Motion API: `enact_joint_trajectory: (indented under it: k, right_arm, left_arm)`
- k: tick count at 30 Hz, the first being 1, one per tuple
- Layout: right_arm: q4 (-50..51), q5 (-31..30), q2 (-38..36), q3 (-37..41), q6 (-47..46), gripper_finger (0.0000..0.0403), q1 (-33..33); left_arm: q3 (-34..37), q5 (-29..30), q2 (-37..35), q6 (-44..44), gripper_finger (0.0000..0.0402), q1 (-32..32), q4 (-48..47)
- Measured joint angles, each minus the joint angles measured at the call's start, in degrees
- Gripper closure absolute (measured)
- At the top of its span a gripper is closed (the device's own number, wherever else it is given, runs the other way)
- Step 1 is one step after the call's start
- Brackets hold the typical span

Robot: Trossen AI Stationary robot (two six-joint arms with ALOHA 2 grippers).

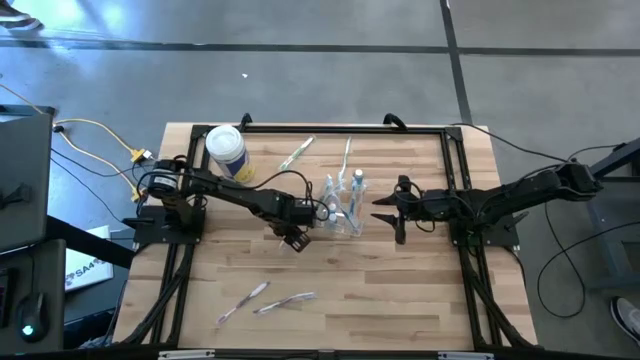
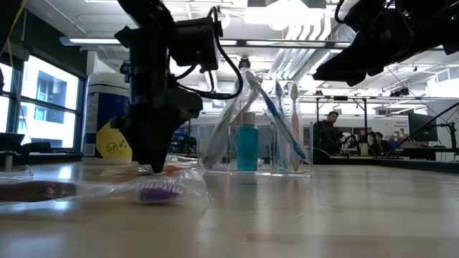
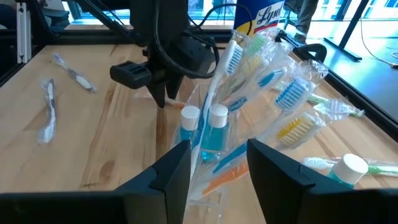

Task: Pick & Place toothbrushing station
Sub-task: Put the orange toothbrush into the right section of the transparent bin

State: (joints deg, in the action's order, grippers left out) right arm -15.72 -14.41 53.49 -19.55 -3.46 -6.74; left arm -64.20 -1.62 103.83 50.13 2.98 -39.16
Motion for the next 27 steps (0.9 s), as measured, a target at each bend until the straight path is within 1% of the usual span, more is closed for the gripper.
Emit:
enact_joint_trajectory:
  k: [2, 4, 6, 8, 9, 10, 20, 27]
  right_arm:
    - [0.25, 0.02, 0.0, 0.0, 0.0, 0.0252, 0.0]
    - [0.48, 0.02, 0.0, 0.0, 0.0, 0.0252, 0.0]
    - [0.45, 0.02, 0.0, 0.0, -0.01, 0.0252, 0.0]
    - [0.47, 0.02, 0.0, 0.0, 0.0, 0.0252, 0.0]
    - [0.44, 0.03, 0.0, 0.0, -0.01, 0.0252, -0.02]
    - [0.43, 0.02, 0.0, 0.0, -0.03, 0.0252, 0.0]
    - [0.5, -0.01, 0.0, 0.0, -1.28, 0.0252, 0.0]
    - [0.32, -0.09, 0.0, 0.0, -1.29, 0.0252, 0.0]
  left_arm:
    - [0.0, 0.53, 0.02, 0.9, 0.0273, 0.02, -0.39]
    - [-0.02, 0.74, 0.07, 1.51, 0.0293, 0.02, -1.26]
    - [0.0, 0.73, 0.11, 1.65, 0.0325, 0.02, -2.1]
    - [0.0, 1.05, 0.11, 1.53, 0.0366, 0.02, -2.7]
    - [0.0, 1.2, 0.11, 1.23, 0.0379, 0.02, -2.73]
    - [0.0, 1.66, 0.11, 1.09, 0.0384, 0.02, -2.79]
    - [0.32, 3.42, -0.86, 0.98, 0.0386, 1.15, -9.51]
    - [0.15, 6.01, -6.35, 4.08, 0.0386, 2.57, -16.28]
